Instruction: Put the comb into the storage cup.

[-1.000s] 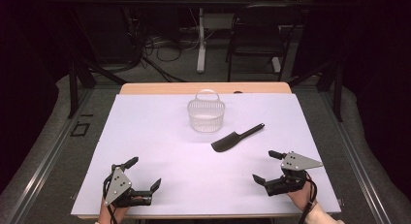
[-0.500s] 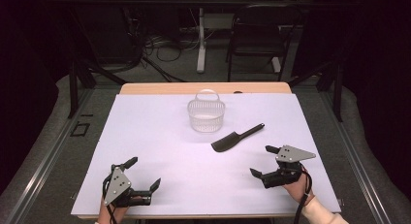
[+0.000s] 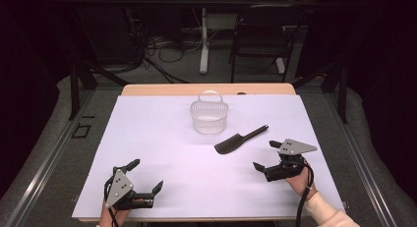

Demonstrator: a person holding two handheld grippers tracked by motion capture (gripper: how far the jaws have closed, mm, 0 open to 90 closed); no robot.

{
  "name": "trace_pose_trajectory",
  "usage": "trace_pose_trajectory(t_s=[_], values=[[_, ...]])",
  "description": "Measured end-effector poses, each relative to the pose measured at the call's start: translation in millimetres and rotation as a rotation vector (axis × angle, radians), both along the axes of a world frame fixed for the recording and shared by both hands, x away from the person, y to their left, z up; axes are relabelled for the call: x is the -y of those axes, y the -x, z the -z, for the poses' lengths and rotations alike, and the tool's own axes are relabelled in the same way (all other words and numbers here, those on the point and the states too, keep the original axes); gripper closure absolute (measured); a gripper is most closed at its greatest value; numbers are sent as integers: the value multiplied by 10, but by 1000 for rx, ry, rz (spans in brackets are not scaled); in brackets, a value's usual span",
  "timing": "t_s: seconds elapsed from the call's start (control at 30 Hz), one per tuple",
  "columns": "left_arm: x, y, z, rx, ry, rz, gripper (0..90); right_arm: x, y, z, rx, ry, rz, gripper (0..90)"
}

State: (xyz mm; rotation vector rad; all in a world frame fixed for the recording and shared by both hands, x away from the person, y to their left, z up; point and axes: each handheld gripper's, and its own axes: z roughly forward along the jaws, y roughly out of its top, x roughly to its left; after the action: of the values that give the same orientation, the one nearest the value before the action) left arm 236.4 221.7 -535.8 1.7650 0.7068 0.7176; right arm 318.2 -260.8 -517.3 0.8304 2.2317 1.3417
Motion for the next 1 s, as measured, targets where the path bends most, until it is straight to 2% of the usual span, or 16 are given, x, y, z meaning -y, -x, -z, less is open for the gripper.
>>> trace_pose_trajectory(t_s=[0.6, 1.0], values=[[-1, 5, -4, 6, 3, 1, 0, 84, -300, 16, -24, 21, 52, 0], [-1, 8, -4, 6, 5, -3, 0, 106, -503, 21, -23, 34, 82, 0]])
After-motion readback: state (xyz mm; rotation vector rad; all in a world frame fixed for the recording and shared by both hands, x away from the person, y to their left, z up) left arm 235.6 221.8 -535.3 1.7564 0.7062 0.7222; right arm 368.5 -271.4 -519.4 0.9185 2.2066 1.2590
